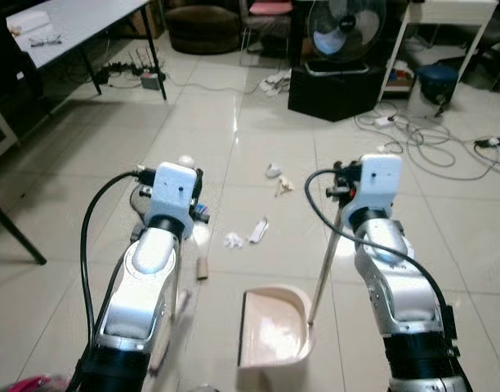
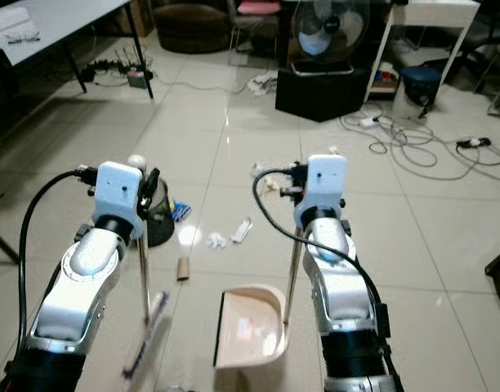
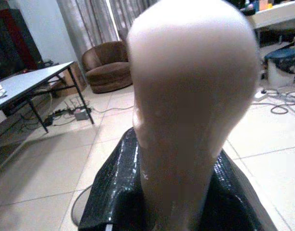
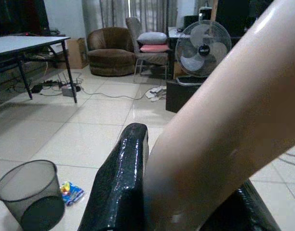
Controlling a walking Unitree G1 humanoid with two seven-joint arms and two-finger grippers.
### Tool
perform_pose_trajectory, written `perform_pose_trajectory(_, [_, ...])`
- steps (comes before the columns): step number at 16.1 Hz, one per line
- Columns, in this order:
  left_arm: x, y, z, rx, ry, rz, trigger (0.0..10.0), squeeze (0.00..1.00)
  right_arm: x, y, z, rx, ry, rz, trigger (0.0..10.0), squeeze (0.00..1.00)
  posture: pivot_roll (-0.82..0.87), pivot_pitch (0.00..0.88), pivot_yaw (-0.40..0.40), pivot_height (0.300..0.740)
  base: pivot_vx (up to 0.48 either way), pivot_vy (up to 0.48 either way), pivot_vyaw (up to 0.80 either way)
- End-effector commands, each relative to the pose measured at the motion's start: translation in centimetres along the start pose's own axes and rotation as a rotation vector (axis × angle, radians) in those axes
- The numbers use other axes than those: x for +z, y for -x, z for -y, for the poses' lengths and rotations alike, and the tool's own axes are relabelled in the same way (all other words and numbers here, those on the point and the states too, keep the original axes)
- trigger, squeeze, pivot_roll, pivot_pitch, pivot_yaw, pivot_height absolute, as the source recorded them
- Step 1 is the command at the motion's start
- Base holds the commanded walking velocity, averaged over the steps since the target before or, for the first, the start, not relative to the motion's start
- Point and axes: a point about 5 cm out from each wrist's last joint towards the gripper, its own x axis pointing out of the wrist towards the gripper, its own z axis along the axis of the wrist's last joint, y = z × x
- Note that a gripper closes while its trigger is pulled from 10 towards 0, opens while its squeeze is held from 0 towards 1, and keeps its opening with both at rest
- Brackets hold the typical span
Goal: Sweep floor
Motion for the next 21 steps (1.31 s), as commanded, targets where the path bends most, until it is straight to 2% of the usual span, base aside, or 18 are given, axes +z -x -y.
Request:
perform_pose_trajectory(1, [0.45,-0.03,-0.68,0.031,-0.015,0.017,10.0,0.0,1.31,-0.4,-0.26,0.009,0.008,0.055,10.0,0.0,-0.04,0.0,0.044,0.74,0.364,0.0,0.8])
perform_pose_trajectory(4, [0.47,-0.24,-0.8,0.038,-0.019,0.012,10.0,0.0,1.34,-0.6,-0.07,-0.02,-0.03,0.056,10.0,0.0,-0.04,0.0,0.045,0.74,0.365,0.0,0.0])
perform_pose_trajectory(13, [0.39,-0.31,-0.69,0.037,-0.023,0.005,10.0,0.0,1.39,-0.71,-0.02,-0.012,-0.037,0.056,10.0,0.0,-0.04,0.0,0.04,0.74,0.359,0.0,0.0])
perform_pose_trajectory(18, [0.34,-0.34,-0.69,0.039,-0.024,0.003,10.0,0.0,1.4,-0.76,-0.37,0.015,0.018,0.054,10.0,0.0,-0.04,0.0,0.041,0.74,0.356,0.0,0.0])
perform_pose_trajectory(21, [0.33,-0.35,-0.68,0.04,-0.024,0.003,10.0,0.0,1.48,-0.78,-0.3,0.007,0.009,0.061,10.0,0.0,-0.04,0.0,0.041,0.74,0.36,0.0,0.74])
